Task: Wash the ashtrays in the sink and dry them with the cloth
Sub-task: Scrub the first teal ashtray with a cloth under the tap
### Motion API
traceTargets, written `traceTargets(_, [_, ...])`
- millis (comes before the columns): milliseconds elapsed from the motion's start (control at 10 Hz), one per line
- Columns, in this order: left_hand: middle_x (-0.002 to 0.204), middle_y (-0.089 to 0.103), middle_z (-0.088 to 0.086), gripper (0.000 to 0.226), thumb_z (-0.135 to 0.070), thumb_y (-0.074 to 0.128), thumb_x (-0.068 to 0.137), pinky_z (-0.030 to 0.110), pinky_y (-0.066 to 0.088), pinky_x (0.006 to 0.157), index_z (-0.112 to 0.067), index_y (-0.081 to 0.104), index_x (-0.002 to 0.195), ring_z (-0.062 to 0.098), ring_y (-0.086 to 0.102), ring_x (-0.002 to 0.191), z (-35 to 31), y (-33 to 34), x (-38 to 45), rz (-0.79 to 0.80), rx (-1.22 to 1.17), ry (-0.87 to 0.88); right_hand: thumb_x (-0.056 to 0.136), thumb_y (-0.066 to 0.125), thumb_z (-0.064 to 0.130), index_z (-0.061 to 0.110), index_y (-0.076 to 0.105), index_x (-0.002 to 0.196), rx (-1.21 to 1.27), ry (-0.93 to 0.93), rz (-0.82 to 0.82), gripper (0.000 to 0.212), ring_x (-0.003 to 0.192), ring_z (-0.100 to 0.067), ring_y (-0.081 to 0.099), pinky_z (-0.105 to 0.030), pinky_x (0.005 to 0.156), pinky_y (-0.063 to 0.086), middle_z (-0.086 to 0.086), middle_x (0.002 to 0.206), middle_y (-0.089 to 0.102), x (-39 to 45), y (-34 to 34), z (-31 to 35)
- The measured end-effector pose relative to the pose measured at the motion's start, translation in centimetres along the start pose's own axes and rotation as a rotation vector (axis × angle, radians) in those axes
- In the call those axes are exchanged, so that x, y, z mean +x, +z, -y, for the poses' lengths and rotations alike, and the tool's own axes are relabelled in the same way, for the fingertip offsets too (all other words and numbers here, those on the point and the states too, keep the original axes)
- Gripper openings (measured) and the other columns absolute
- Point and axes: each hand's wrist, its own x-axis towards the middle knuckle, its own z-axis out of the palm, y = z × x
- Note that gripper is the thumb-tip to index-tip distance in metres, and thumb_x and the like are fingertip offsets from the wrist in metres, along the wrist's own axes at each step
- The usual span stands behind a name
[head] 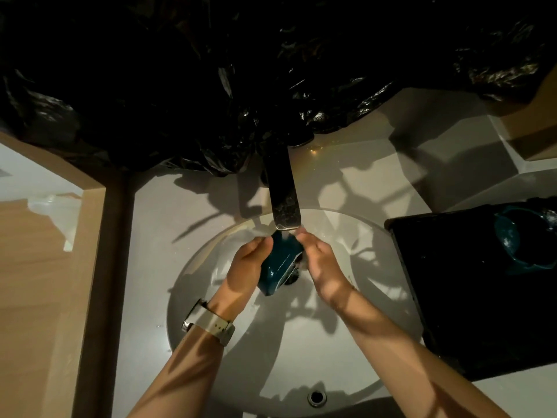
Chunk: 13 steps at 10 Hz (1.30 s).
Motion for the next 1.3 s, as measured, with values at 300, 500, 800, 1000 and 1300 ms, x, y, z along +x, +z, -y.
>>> traceTargets(300, [0.106, 0.069, 0.013, 0.027, -0.025, 0.042, 0.104, 0.039, 0.051, 0.093, -0.009, 0.064, 0.106, 0.029, 0.064, 0.103, 2.1, 1.2, 0.9, -0.138, -0.138, -0.209, 0.096, 0.056, 0.014, 0.044, 0.070, 0.081, -0.197, -0.169, 0.044, 0.036, 0.088, 0.007, 0.059, -0.018, 0.087, 0.044, 0.025, 0.082, 0.065, 0.3, 2.0, 0.1])
traceTargets(500, [0.116, 0.071, 0.017, 0.053, -0.050, 0.037, 0.102, 0.045, 0.051, 0.093, -0.008, 0.064, 0.121, 0.030, 0.068, 0.107, 3.4, 1.3, 1.1, -0.122, -0.506, -0.428, 0.096, 0.056, 0.014, 0.034, 0.062, 0.118, -0.261, -0.234, -0.128, 0.030, 0.114, 0.007, 0.056, -0.011, 0.099, 0.041, 0.016, 0.121, 0.062, -1.6, 0.2, -3.6])
traceTargets(800, [0.112, 0.074, 0.013, 0.051, -0.050, 0.035, 0.103, 0.047, 0.054, 0.088, -0.017, 0.072, 0.115, 0.028, 0.071, 0.103, 5.5, 1.1, -0.7, -0.104, -0.454, -0.341, 0.090, 0.066, 0.013, 0.011, 0.073, 0.101, -0.580, -0.494, -0.183, 0.014, 0.102, -0.003, 0.062, -0.018, 0.089, 0.046, 0.015, 0.101, 0.064, -2.9, 0.2, -4.7])
traceTargets(1000, [0.123, 0.069, 0.014, 0.054, -0.059, 0.048, 0.093, 0.042, 0.046, 0.101, -0.019, 0.066, 0.125, 0.027, 0.065, 0.116, 5.1, -0.1, -0.5, -0.080, -0.394, -0.167, 0.085, 0.065, -0.006, -0.009, 0.064, 0.088, -0.500, -0.343, -0.136, 0.004, 0.078, -0.002, 0.065, -0.013, 0.074, 0.047, 0.003, 0.077, 0.069, -4.2, -0.5, -3.7])
traceTargets(1300, [0.105, 0.065, 0.000, 0.020, -0.031, 0.045, 0.103, 0.021, 0.057, 0.066, -0.018, 0.060, 0.107, 0.012, 0.064, 0.088, 2.3, 0.5, -0.6, -0.187, -0.558, -0.248, 0.090, 0.065, 0.008, 0.010, 0.064, 0.072, -0.389, -0.284, -0.128, 0.019, 0.069, -0.005, 0.059, -0.022, 0.069, 0.048, 0.009, 0.069, 0.056, -2.4, -0.8, -3.1])
